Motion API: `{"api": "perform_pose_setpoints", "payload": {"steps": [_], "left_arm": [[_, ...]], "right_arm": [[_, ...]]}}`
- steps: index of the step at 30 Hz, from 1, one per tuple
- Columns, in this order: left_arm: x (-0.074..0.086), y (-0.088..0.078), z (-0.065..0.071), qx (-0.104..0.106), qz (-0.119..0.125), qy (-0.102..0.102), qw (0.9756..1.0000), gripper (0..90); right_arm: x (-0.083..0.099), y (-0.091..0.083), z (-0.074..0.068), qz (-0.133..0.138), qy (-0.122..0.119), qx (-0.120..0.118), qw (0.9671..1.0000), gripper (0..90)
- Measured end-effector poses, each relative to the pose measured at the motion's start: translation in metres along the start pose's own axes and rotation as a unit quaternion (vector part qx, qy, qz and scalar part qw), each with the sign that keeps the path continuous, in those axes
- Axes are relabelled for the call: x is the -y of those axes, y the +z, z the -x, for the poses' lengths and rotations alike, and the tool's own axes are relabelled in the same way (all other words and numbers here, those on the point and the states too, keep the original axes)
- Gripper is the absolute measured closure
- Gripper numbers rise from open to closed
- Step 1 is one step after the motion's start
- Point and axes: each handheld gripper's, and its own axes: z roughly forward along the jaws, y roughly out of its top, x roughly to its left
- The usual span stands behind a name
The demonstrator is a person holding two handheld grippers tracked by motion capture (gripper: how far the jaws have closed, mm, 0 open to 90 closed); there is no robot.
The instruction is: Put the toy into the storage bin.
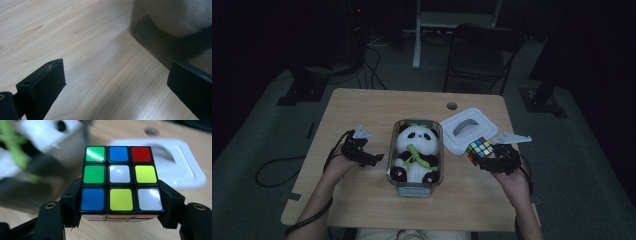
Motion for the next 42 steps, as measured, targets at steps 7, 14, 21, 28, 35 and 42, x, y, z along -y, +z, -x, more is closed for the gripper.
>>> {"api": "perform_pose_setpoints", "payload": {"steps": [7, 14, 21, 28, 35, 42], "left_arm": [[0.001, -0.001, 0.0, 0.001, -0.003, 0.002, 1.0, 2.5], [0.001, -0.003, 0.0, 0.004, 0.002, 0.008, 1.0, 2.5], [0.001, -0.005, 0.004, 0.013, -0.001, 0.021, 0.9997, 2.5], [0.0, -0.008, 0.004, 0.026, 0.014, 0.005, 0.9996, 2.5], [-0.009, -0.022, 0.017, 0.02, -0.012, 0.031, 0.9992, 2.5], [-0.026, -0.044, 0.035, 0.032, 0.017, 0.057, 0.9977, 4.2]], "right_arm": [[-0.038, 0.004, -0.036, 0.012, -0.069, -0.058, 0.9958, 33.6], [-0.058, 0.015, -0.073, 0.008, -0.12, -0.112, 0.9864, 33.6], [-0.064, 0.034, -0.105, -0.017, -0.165, -0.162, 0.9727, 33.6], [-0.061, 0.05, -0.128, -0.052, -0.197, -0.207, 0.9569, 33.6], [-0.054, 0.064, -0.127, -0.085, -0.214, -0.212, 0.9497, 33.6], [-0.05, 0.074, -0.122, -0.091, -0.221, -0.234, 0.9424, 33.5]]}}
